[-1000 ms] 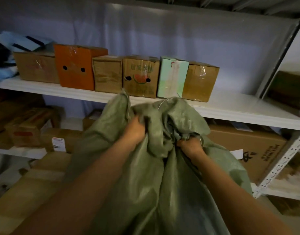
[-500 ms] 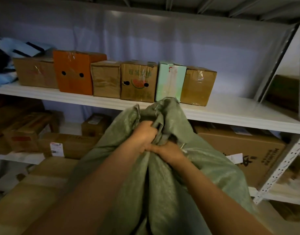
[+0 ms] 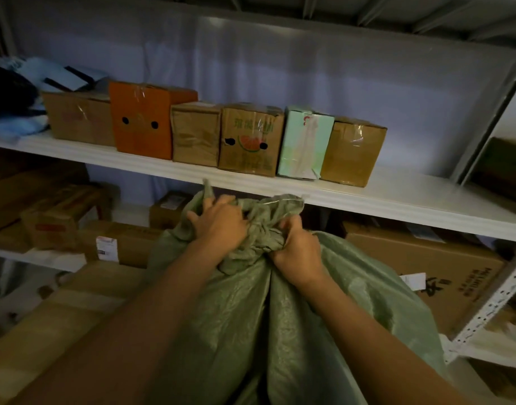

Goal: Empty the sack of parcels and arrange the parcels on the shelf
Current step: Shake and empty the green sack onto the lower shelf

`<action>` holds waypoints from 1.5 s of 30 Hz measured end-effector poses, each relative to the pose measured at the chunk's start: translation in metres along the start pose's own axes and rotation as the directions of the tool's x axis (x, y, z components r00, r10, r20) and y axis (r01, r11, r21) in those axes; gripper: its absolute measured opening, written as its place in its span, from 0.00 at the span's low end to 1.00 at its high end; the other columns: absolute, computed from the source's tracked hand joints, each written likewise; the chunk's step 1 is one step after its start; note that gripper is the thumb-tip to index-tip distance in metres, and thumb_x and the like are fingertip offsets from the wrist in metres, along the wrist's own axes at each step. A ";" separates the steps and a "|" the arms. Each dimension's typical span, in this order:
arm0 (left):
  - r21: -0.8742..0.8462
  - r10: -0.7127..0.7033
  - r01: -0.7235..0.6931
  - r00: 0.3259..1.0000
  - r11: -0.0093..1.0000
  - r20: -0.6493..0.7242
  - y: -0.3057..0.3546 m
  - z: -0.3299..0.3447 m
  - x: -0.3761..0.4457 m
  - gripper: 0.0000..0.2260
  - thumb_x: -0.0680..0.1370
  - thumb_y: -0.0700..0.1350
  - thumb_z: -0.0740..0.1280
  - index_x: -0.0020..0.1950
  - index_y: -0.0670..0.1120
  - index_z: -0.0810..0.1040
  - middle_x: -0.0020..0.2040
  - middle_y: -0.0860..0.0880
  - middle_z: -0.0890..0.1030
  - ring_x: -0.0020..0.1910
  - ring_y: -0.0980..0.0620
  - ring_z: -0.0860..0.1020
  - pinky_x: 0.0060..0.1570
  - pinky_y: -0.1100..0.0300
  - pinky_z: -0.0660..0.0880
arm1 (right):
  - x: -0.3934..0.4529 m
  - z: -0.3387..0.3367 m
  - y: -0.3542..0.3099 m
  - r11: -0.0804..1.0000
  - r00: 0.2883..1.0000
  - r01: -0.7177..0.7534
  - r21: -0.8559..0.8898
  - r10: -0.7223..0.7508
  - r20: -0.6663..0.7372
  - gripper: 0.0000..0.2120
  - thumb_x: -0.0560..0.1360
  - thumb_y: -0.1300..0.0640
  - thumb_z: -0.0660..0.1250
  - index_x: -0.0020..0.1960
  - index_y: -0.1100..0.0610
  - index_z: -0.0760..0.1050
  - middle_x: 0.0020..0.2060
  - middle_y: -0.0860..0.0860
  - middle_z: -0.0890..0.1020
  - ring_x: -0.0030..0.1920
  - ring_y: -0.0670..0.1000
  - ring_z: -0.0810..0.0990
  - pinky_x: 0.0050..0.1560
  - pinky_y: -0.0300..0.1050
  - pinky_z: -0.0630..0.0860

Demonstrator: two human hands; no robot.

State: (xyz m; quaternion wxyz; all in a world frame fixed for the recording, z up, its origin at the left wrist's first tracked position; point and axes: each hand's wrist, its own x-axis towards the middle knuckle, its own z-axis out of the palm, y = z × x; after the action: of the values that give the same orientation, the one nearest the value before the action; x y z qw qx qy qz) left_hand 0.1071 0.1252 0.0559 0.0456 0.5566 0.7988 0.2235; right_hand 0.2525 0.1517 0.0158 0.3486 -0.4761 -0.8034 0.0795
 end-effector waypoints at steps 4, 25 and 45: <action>-0.044 0.120 -0.119 0.992 0.992 0.038 -0.013 0.016 0.001 0.11 0.77 0.46 0.62 0.56 0.50 0.80 0.72 0.51 0.66 0.72 0.44 0.61 0.68 0.38 0.60 | 0.001 0.000 0.004 0.996 0.993 0.040 0.080 -0.048 0.105 0.37 0.72 0.51 0.68 0.76 0.42 0.53 0.57 0.53 0.81 0.52 0.58 0.81 0.51 0.51 0.77; -0.482 -0.062 -0.019 0.987 0.876 -0.151 -0.021 -0.005 0.001 0.12 0.80 0.42 0.57 0.59 0.43 0.77 0.57 0.42 0.79 0.58 0.43 0.76 0.59 0.50 0.72 | 0.019 0.003 0.025 0.991 0.988 -0.092 0.102 0.078 0.134 0.16 0.74 0.46 0.67 0.61 0.46 0.78 0.76 0.44 0.56 0.77 0.54 0.50 0.70 0.72 0.50; -0.966 -0.121 -0.154 0.976 0.205 -0.181 0.036 -0.066 0.027 0.06 0.80 0.47 0.59 0.48 0.52 0.75 0.50 0.44 0.81 0.51 0.44 0.80 0.53 0.48 0.79 | 0.036 -0.034 0.015 0.755 0.952 -0.281 0.593 0.298 0.071 0.13 0.77 0.62 0.64 0.62 0.58 0.74 0.52 0.52 0.76 0.55 0.52 0.74 0.57 0.45 0.70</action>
State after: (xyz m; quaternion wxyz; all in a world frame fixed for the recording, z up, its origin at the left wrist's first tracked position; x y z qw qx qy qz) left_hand 0.1073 0.1396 0.1345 0.2963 0.3834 0.4722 0.7364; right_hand 0.2738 0.1823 0.0512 0.4750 -0.4617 -0.6491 0.3740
